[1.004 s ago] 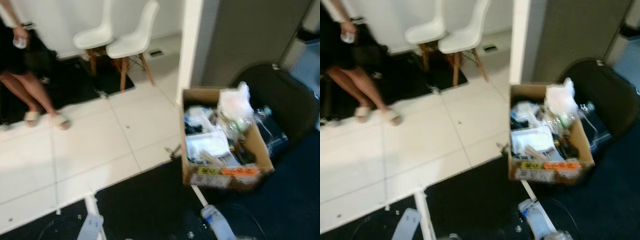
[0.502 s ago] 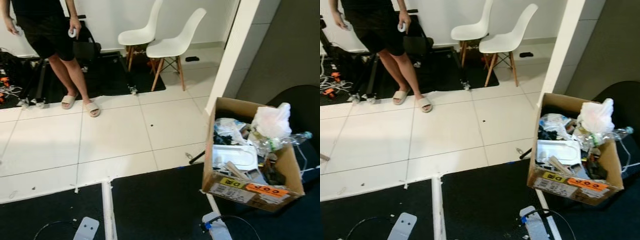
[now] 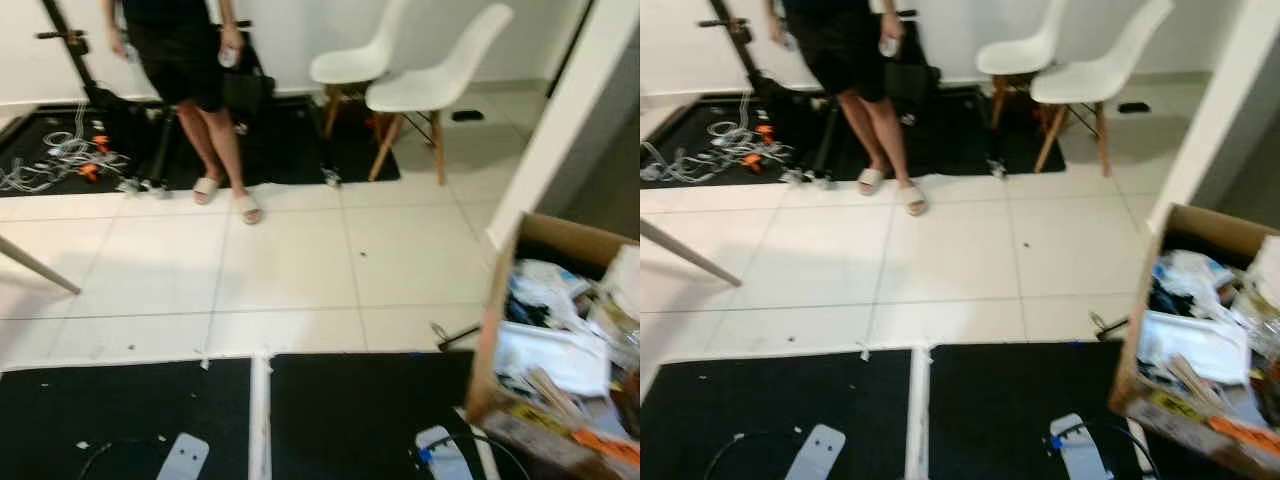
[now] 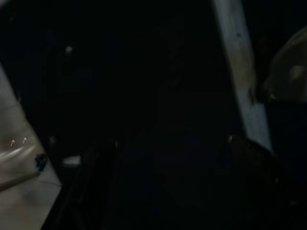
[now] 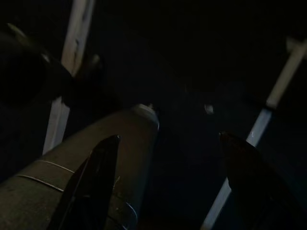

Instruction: Picking trash to rubbish bin

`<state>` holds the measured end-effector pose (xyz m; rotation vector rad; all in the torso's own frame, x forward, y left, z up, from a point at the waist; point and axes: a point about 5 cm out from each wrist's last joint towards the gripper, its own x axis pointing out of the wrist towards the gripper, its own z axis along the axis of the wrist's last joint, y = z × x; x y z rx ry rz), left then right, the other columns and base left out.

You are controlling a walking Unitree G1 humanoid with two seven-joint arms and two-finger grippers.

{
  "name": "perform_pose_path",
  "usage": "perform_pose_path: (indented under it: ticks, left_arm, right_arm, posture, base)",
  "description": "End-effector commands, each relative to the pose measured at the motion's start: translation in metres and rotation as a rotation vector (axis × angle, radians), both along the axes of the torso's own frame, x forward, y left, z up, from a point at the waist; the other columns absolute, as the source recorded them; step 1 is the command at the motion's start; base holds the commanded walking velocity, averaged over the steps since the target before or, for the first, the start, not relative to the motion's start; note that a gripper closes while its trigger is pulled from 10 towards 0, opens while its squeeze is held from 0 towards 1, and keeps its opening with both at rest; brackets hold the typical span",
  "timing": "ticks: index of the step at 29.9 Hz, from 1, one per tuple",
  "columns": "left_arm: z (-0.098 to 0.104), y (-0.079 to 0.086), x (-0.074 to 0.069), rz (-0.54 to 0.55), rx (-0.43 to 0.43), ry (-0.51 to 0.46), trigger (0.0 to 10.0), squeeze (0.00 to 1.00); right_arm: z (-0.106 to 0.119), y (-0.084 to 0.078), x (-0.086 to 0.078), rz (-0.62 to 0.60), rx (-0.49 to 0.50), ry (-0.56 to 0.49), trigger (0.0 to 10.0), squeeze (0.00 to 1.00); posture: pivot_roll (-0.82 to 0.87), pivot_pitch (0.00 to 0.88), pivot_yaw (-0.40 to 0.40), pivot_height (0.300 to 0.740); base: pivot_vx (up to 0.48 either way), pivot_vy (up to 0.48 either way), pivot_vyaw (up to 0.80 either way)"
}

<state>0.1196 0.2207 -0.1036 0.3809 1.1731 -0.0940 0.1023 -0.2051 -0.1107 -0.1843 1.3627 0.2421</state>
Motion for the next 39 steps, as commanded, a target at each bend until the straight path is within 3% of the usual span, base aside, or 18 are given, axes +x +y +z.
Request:
perform_pose_path:
  ticks: [1,5,15,39]
  left_arm:
    - [-0.002,0.004,-0.008,-0.008,0.029,0.036,10.0,0.00]
    - [-0.003,0.009,-0.015,-0.014,0.060,0.071,10.0,0.00]
    - [-0.004,0.009,-0.018,-0.023,0.061,0.083,10.0,0.00]
    - [-0.004,0.006,-0.018,0.017,-0.022,0.091,10.0,0.00]
  right_arm:
    - [-0.004,0.000,-0.016,0.019,-0.011,0.056,10.0,0.00]
    - [-0.005,0.001,-0.019,0.035,-0.020,0.059,10.0,0.00]
    - [-0.004,-0.001,-0.017,0.039,-0.034,0.022,10.0,0.00]
    - [-0.003,-0.005,-0.013,0.030,-0.049,-0.009,10.0,0.00]
  posture:
    - [0.09,0.022,0.020,0.740]
    - [0.09,0.024,0.017,0.740]
    - [0.10,0.021,0.010,0.740]
    - [0.09,0.018,0.009,0.740]
  base:
    - [0.000,0.000,0.61]
    - [0.000,0.000,0.61]
    - [0.000,0.000,0.61]
    - [0.000,-0.020,0.00]
